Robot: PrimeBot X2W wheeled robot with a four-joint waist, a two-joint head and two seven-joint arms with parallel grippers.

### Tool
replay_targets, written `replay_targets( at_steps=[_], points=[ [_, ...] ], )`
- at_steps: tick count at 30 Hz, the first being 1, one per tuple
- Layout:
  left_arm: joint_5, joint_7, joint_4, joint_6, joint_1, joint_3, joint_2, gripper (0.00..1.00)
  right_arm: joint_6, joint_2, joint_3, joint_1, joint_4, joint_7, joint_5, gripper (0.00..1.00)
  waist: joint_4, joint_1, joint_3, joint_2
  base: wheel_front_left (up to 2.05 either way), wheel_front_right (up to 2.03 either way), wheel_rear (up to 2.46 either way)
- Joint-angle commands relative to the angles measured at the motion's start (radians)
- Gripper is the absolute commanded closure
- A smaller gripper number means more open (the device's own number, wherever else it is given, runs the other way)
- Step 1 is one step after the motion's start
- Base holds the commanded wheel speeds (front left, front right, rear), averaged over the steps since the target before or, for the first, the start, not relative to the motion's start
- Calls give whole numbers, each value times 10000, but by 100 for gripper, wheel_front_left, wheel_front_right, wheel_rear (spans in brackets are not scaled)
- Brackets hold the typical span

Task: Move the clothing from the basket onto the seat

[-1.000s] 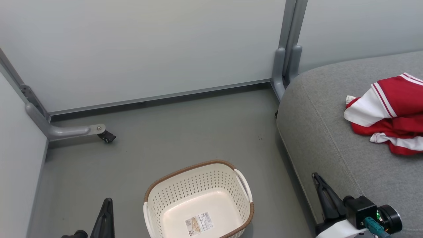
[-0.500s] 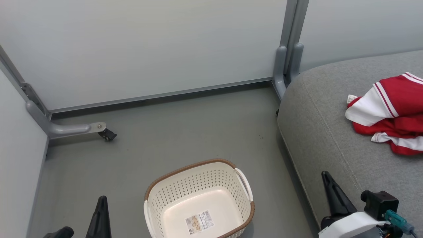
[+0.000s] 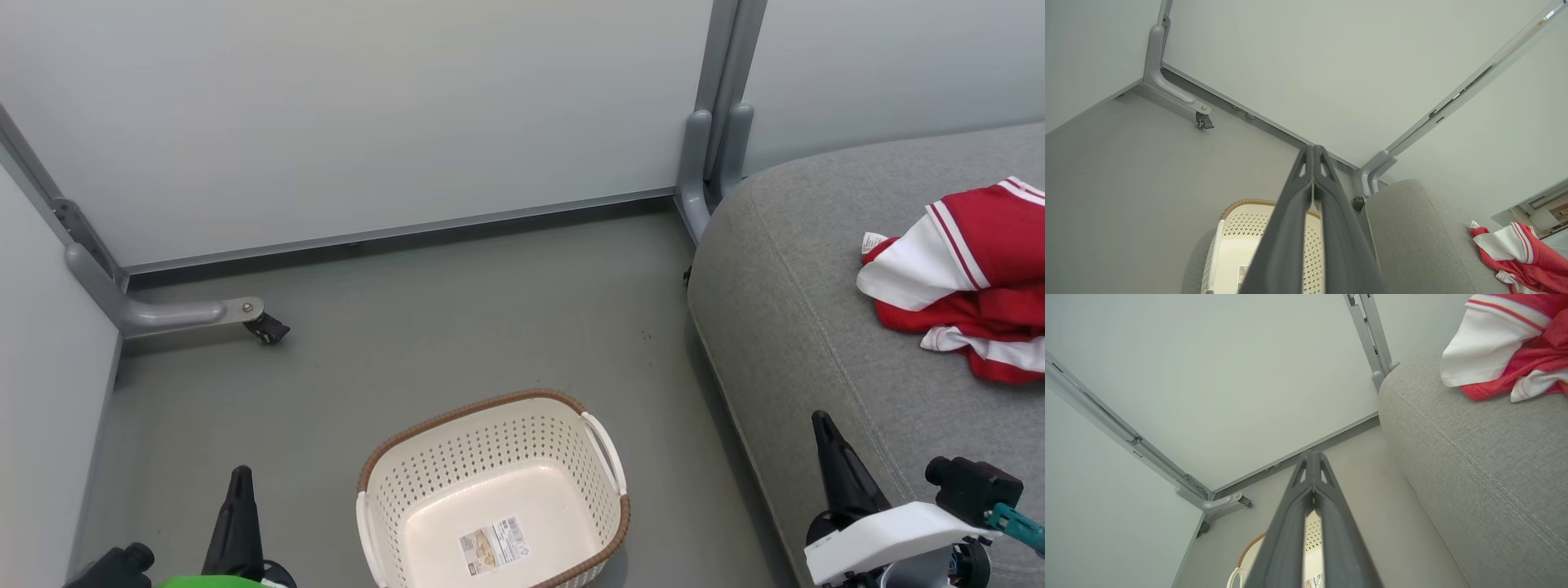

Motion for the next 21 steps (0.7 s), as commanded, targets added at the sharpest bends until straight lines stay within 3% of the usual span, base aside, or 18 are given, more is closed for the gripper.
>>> replay_targets(
  at_steps=[1,21],
  points=[
    [-341,68,-78,-32,-351,56,105,100,-1,-81,-60,-288,-71,49,412,100,4,1,6,0,0,0,0],
    [-3005,746,140,-54,-946,231,159,100,-3,-179,-294,-623,162,681,3504,100,69,1,104,0,0,0,0]
  ],
)
